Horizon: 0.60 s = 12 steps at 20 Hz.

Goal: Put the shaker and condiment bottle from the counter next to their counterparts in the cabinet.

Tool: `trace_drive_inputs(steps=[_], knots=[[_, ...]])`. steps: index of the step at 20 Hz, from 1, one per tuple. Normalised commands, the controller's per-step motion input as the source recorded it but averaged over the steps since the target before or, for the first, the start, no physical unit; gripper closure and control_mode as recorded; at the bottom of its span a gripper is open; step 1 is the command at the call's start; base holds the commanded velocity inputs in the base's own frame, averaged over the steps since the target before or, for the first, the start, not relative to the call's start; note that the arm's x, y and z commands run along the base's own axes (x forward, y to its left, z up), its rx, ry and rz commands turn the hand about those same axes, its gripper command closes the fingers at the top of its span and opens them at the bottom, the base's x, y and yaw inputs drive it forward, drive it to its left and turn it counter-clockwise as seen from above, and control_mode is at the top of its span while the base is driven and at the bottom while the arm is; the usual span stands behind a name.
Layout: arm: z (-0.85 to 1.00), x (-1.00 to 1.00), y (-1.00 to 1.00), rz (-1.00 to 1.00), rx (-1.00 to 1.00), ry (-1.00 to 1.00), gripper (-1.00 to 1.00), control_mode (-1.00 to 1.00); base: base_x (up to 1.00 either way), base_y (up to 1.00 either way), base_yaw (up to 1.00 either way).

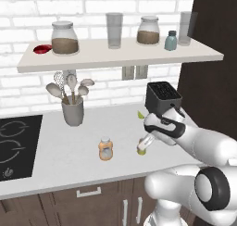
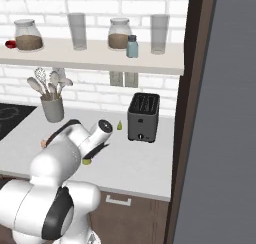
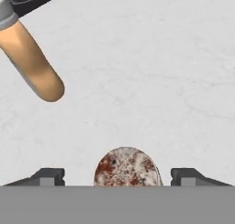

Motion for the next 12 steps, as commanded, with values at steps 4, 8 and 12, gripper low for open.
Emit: trace_drive_inputs(steps=[4, 8, 12], knots=[[-0.14, 0.08, 0.03, 0.02, 0.02, 0.03, 1.0, -1.0, 0.0, 0.0, 0.0], [-0.01, 0.1, 0.0, 0.0, 0.0, 0.02, 1.0, -1.0, 0.0, 0.0, 0.0], [0.62, 0.02, 0.0, -0.03, 0.0, 0.0, 1.0, -1.0, 0.0, 0.0, 0.0]])
